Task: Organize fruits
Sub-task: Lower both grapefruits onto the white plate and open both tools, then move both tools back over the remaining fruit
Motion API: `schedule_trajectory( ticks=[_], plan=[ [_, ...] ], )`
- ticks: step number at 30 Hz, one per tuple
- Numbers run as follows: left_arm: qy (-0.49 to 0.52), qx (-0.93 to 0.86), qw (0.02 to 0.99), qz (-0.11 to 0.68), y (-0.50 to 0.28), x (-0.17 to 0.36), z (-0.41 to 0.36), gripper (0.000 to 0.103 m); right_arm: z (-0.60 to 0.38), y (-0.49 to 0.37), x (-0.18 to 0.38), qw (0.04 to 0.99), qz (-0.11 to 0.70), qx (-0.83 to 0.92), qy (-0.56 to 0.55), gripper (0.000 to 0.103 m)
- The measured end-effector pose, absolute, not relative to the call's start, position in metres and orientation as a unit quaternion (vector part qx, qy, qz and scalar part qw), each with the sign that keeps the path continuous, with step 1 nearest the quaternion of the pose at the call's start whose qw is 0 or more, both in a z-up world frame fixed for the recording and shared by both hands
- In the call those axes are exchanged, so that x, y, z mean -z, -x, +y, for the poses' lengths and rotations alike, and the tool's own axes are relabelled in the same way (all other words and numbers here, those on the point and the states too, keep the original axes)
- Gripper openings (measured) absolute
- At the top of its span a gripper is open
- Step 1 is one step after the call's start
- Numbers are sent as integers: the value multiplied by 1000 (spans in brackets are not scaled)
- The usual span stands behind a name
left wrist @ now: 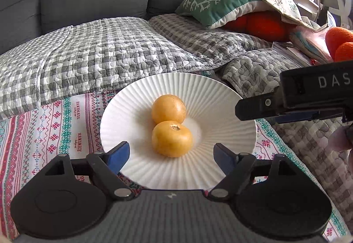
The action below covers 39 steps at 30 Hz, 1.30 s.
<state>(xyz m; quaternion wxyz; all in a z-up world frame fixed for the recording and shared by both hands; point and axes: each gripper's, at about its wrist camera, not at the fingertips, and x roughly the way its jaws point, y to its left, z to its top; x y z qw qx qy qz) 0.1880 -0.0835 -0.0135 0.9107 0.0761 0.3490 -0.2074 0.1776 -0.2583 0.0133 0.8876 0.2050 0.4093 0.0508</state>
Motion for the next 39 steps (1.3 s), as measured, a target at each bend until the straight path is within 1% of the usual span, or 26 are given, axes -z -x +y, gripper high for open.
schedule_trajectory(
  ticks=[6,11,14,22,27,39],
  plan=[
    [-71,195,909,362,-166,0,-68,89,-252,-152,-31,897,406,-37,-170,89],
    [-56,180,910,370,-146,-10,-53,97,-242,-130,-40,903,404,-36,-138,93],
    [-55,171,909,377,-133,-12,-45,97,-238,-115,-43,905,401,-40,-134,96],
    [-42,147,903,401,-108,-11,-21,97,-228,-88,-46,907,399,-42,-127,99],
    [-30,144,903,403,-98,-9,-8,97,-224,-76,-41,909,395,-50,-127,102],
    [-44,152,903,398,-77,7,19,97,-214,-56,-7,906,410,-70,-84,102]
  ],
)
